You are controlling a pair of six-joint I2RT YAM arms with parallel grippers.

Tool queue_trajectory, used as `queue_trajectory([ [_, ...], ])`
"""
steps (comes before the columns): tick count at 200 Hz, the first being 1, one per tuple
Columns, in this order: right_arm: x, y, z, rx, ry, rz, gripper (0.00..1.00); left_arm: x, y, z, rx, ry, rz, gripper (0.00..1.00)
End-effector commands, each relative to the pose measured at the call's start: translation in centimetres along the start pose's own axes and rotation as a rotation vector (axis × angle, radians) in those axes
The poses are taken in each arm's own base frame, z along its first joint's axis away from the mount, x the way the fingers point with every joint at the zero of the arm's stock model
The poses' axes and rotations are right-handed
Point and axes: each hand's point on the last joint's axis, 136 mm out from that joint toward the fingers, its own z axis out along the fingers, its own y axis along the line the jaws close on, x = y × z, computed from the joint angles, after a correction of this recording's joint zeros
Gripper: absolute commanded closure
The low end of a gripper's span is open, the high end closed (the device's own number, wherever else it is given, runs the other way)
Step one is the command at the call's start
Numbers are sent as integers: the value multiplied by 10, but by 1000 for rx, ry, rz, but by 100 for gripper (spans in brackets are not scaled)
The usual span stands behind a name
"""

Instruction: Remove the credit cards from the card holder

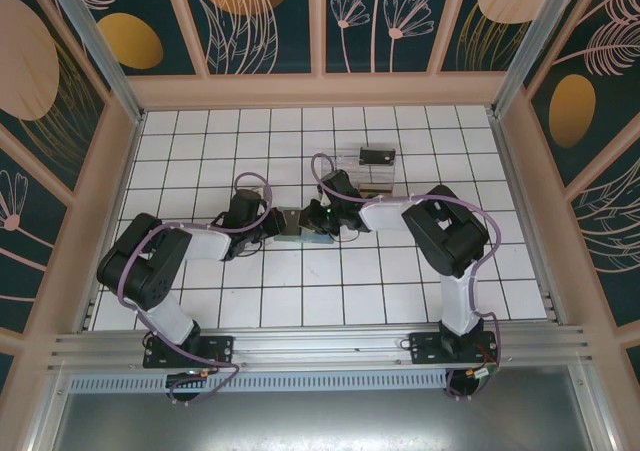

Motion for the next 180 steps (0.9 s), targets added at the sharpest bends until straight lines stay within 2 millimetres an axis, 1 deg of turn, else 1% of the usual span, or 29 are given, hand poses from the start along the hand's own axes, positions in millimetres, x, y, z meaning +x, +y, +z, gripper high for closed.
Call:
queue_trajectory([
  [1, 3, -2, 6, -24, 28, 23, 82, 21, 15, 0, -52, 55, -6, 92],
  [15, 3, -2, 6, -27, 28, 23, 83, 21, 15, 1, -52, 57, -6, 92],
  [40, 2, -6, 5, -14, 21, 29, 95, 20, 15, 0, -53, 54, -3, 92],
  [52, 2, -9, 3, -5, 17, 34, 100, 19, 14, -1, -56, 53, 0, 90],
  [64, 1, -13, 0, 1, 9, 42, 100, 17, 14, -2, -63, 49, 7, 81],
  [80, 0, -17, -2, 10, 1, 46, 100, 11, 11, -6, -70, 34, 22, 63],
  [85, 0, -18, -3, 13, 0, 47, 100, 9, 10, -8, -70, 28, 24, 60],
  [121, -1, -21, -7, 28, -14, 48, 100, -4, -2, -19, -54, -12, 50, 58],
  [146, -3, -23, -14, 44, -38, 39, 100, -4, 1, -18, -68, -10, 56, 59],
  [164, -4, -25, -19, 54, -52, 35, 100, -2, 4, -15, -77, 0, 57, 62],
  [180, -5, -28, -23, 67, -62, 29, 100, 1, 9, -11, -92, 8, 58, 70],
])
